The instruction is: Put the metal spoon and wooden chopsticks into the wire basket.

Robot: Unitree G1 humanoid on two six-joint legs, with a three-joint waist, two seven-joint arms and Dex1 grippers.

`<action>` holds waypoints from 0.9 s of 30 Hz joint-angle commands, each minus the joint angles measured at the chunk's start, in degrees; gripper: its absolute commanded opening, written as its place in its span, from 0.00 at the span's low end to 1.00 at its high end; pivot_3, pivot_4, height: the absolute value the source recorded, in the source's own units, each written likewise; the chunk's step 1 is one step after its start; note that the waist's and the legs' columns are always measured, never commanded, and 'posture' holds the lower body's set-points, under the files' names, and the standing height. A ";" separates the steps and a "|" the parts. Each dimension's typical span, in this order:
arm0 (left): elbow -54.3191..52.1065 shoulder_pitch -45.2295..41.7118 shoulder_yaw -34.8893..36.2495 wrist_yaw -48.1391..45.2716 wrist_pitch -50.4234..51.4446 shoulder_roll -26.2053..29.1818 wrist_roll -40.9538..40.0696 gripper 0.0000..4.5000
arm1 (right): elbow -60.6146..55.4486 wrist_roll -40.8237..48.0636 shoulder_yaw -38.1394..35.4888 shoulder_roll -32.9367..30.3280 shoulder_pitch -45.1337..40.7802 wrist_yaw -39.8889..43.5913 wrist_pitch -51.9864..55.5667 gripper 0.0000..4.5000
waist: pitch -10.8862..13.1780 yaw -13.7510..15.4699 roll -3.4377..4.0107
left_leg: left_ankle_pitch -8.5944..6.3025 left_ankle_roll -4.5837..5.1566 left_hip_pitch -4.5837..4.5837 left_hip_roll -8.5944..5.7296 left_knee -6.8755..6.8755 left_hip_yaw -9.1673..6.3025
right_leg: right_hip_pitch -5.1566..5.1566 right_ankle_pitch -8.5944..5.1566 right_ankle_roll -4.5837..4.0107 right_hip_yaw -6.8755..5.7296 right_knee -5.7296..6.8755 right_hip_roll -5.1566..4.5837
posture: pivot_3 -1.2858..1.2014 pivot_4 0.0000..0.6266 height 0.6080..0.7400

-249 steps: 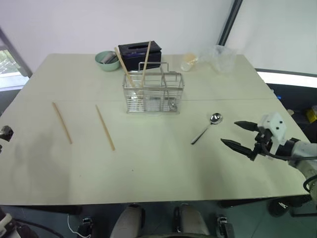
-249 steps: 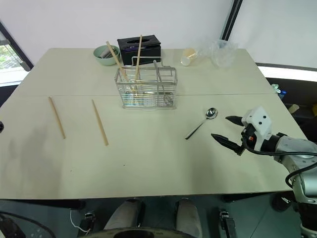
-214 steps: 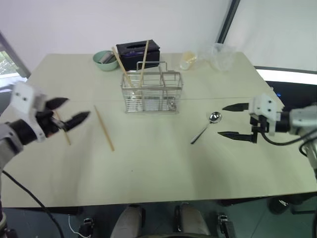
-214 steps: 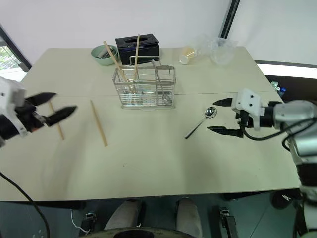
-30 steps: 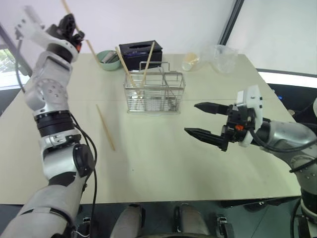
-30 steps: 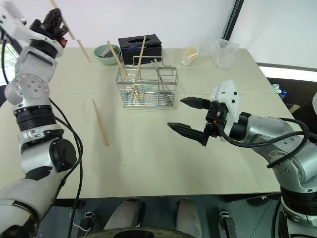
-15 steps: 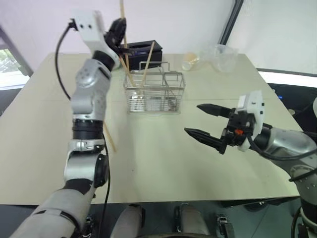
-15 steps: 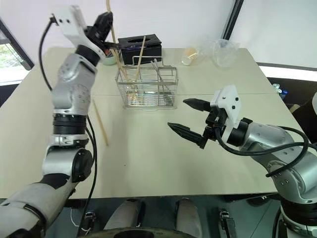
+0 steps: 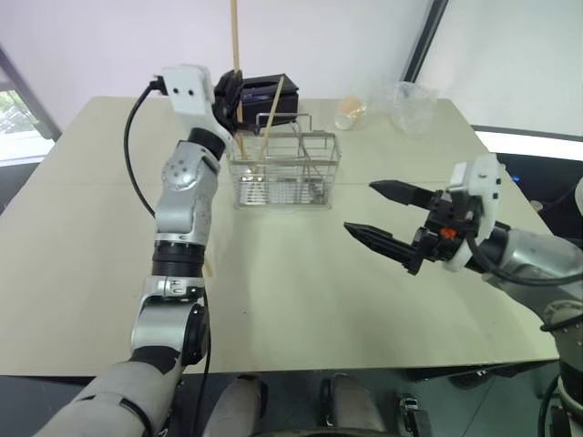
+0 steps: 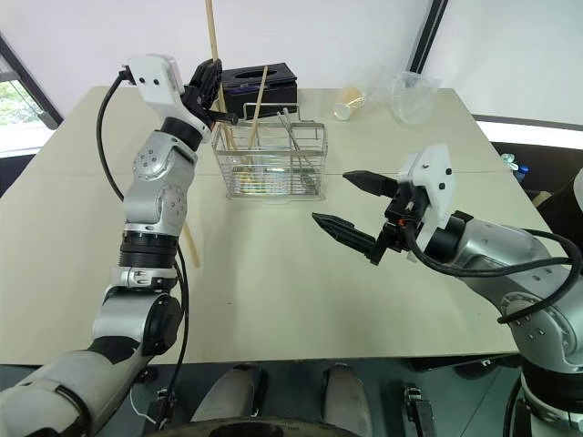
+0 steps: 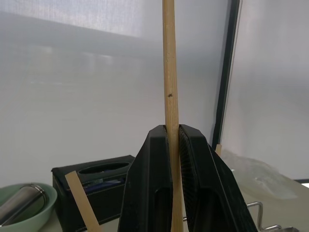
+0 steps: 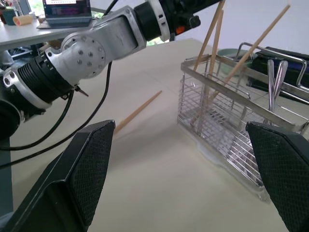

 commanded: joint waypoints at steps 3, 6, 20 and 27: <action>-2.49 0.70 0.08 -0.21 -1.00 -0.87 -0.49 0.36 | 0.31 1.00 -1.96 -1.11 -1.19 0.38 -0.39 1.00 | 0.00 -0.06 0.00 | 0.00 0.01 -0.01 0.00 -0.01 0.00 | 0.00 0.00 0.00 0.00 -0.02 0.00 | 0.52 0.24 0.31; -3.81 1.06 0.14 0.36 -0.89 -0.98 -0.24 0.71 | 0.75 0.97 -1.84 -1.01 -1.24 0.42 -0.47 1.00 | 0.00 -0.06 0.01 | -0.01 0.01 -0.01 0.00 -0.02 0.01 | 0.00 0.00 0.00 0.00 -0.06 0.00 | 0.52 0.24 0.31; -12.50 -4.41 4.29 6.19 24.87 9.52 -1.81 0.99 | 3.31 -2.39 1.79 0.69 -3.67 1.94 -1.99 1.00 | 0.06 -0.18 0.08 | -0.01 0.01 0.01 0.07 -0.04 -0.06 | 0.00 0.00 0.01 -0.01 -0.08 0.13 | 0.52 0.24 0.31; -11.68 -5.92 9.16 17.20 52.50 14.21 -0.08 0.99 | 4.59 -4.39 3.88 1.62 -4.15 3.99 -3.01 1.00 | 0.09 -0.14 0.08 | -0.01 0.01 0.13 0.05 -0.11 -0.08 | -0.02 -0.05 0.07 0.02 0.09 0.21 | 0.52 0.24 0.31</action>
